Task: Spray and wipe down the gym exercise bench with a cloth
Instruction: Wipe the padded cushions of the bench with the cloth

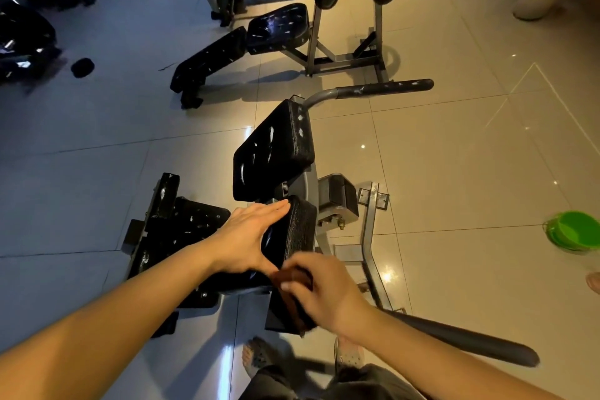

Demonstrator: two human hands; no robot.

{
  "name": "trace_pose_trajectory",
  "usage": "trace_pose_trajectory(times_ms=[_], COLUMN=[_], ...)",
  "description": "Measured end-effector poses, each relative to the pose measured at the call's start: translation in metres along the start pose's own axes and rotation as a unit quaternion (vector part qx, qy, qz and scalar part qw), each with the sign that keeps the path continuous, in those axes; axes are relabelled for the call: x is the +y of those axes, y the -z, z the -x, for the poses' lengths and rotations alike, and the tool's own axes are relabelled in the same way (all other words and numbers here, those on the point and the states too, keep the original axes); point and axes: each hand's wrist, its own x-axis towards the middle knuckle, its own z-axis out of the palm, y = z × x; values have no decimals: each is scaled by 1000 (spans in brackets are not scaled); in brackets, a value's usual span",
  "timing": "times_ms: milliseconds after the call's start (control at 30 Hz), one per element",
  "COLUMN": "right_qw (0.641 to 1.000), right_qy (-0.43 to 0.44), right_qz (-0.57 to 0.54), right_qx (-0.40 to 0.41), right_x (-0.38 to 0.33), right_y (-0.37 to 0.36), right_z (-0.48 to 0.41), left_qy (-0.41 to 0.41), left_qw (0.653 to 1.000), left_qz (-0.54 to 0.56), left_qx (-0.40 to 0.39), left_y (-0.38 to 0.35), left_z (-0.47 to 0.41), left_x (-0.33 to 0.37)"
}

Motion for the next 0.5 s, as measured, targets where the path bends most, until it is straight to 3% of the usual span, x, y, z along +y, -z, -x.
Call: trace_pose_trajectory(times_ms=[67, 167, 233, 333, 500], right_qw=[998, 964, 938, 939, 977], right_qy=[-36, -107, -147, -152, -109], right_qz=[-33, -108, -123, -113, -78], right_qx=[32, 219, 288, 286, 163], right_x=[4, 14, 17, 8, -9], right_y=[10, 43, 57, 44, 24], right_z=[-3, -51, -85, -97, -37], left_qy=[4, 7, 5, 4, 5], left_qw=[1000, 1000, 1000, 1000, 1000], left_qz=[8, 13, 12, 11, 18], left_qx=[0, -2, -4, -4, 4], left_y=[-1, -3, -3, -3, -7], left_z=[0, 0, 0, -1, -3], left_x=[-2, -5, -6, -7, -14])
